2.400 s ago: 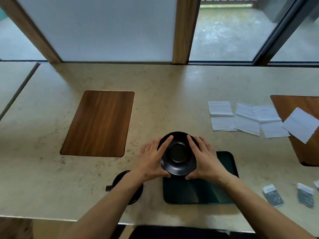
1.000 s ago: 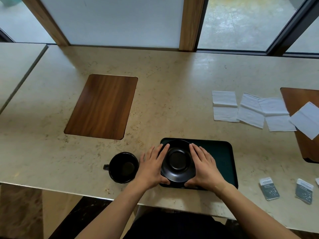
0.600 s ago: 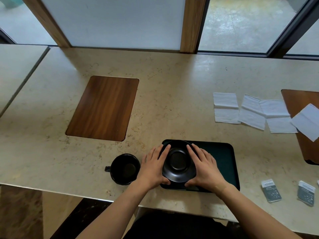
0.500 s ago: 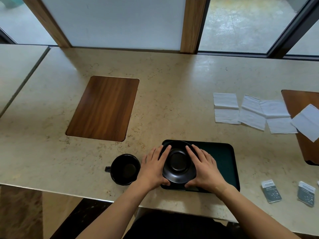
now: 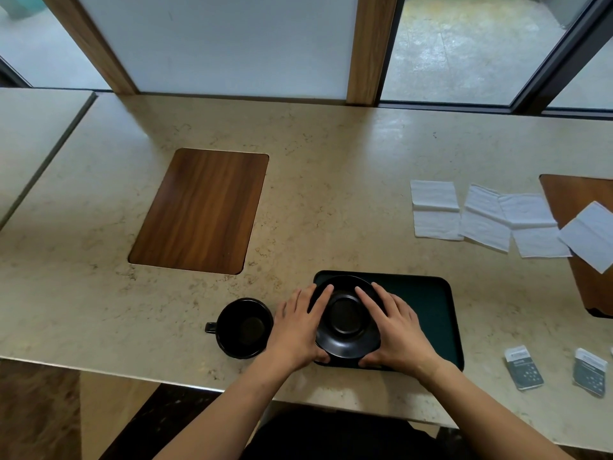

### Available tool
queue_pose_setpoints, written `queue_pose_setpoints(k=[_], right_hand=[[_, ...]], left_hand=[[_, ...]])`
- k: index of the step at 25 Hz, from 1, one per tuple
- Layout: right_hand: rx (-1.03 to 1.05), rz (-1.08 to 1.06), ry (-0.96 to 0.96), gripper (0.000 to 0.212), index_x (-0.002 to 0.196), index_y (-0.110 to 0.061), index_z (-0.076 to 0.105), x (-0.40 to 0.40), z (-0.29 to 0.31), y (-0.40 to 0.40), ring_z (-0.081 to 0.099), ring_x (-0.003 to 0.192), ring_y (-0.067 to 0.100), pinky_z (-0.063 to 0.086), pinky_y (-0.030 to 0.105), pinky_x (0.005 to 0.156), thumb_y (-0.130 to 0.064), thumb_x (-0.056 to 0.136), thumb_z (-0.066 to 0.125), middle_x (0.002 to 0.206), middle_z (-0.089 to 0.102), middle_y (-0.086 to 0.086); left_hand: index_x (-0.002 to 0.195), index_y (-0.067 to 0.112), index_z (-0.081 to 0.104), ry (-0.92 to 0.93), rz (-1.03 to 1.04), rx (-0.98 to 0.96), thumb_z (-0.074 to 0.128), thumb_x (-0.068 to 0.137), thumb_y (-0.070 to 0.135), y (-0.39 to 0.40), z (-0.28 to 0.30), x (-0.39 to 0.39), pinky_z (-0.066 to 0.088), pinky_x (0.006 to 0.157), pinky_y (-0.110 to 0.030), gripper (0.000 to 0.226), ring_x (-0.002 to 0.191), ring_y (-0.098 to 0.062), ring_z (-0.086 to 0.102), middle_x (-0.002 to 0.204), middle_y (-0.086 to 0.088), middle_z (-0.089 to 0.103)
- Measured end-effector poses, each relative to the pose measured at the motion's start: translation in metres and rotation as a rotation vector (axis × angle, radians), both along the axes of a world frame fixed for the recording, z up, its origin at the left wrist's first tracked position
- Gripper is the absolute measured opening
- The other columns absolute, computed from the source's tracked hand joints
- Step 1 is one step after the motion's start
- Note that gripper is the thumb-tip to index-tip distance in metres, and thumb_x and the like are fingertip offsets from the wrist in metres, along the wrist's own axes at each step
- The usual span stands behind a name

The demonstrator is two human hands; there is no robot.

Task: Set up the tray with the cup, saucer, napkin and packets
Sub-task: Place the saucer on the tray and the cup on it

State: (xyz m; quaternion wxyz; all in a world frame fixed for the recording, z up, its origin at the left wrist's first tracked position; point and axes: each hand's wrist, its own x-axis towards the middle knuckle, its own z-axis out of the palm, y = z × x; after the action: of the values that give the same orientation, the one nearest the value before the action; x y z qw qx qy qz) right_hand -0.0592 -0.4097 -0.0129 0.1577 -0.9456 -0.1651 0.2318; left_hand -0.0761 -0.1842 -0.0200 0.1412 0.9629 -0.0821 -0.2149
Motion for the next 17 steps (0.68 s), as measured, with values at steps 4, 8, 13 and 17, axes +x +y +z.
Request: queue_pose_setpoints(k=[4,8,13,17], right_hand=[[0.046,-0.027,0.009,0.132,0.145,-0.052,-0.017,0.001,0.009,-0.002,-0.01,0.146,0.022,0.011,0.046,0.119,-0.066,0.052,0.075,0.16,-0.016,-0.01],[0.064,-0.024,-0.108,0.116,0.151,-0.043,-0.004,-0.003,0.017,0.02,-0.004,0.147,0.017,0.016,0.044,0.12,-0.07,0.063,0.067,0.161,0.002,-0.012],[0.11,0.069,-0.232,0.101,0.152,-0.029,0.022,-0.014,0.022,0.08,0.018,0.14,0.019,0.026,0.043,0.114,-0.068,0.068,0.064,0.151,0.035,-0.008],[0.074,0.15,-0.193,0.1,0.152,-0.03,0.017,-0.022,0.027,0.133,0.036,0.122,0.019,0.033,0.034,0.104,-0.074,0.072,0.058,0.142,0.043,-0.01]], left_hand=[[0.148,0.043,-0.015,-0.017,0.01,-0.07,0.08,0.067,0.052,0.008,0.019,0.003,0.011,0.12,-0.048,0.125,0.149,-0.026,-0.005,0.162,0.0,-0.002],[0.15,0.04,0.016,-0.142,0.011,-0.159,0.073,0.071,0.058,0.051,0.034,0.005,0.025,0.116,-0.046,0.099,0.142,-0.017,0.021,0.152,0.008,0.029],[0.143,0.038,0.037,-0.118,0.051,-0.132,0.074,0.069,0.06,0.122,0.042,-0.007,0.026,0.114,-0.04,0.085,0.135,-0.013,0.029,0.14,0.013,0.043],[0.145,0.041,0.029,-0.032,0.083,-0.094,0.077,0.063,0.061,0.17,0.041,-0.021,0.023,0.114,-0.04,0.097,0.134,-0.013,0.022,0.139,0.013,0.037]])
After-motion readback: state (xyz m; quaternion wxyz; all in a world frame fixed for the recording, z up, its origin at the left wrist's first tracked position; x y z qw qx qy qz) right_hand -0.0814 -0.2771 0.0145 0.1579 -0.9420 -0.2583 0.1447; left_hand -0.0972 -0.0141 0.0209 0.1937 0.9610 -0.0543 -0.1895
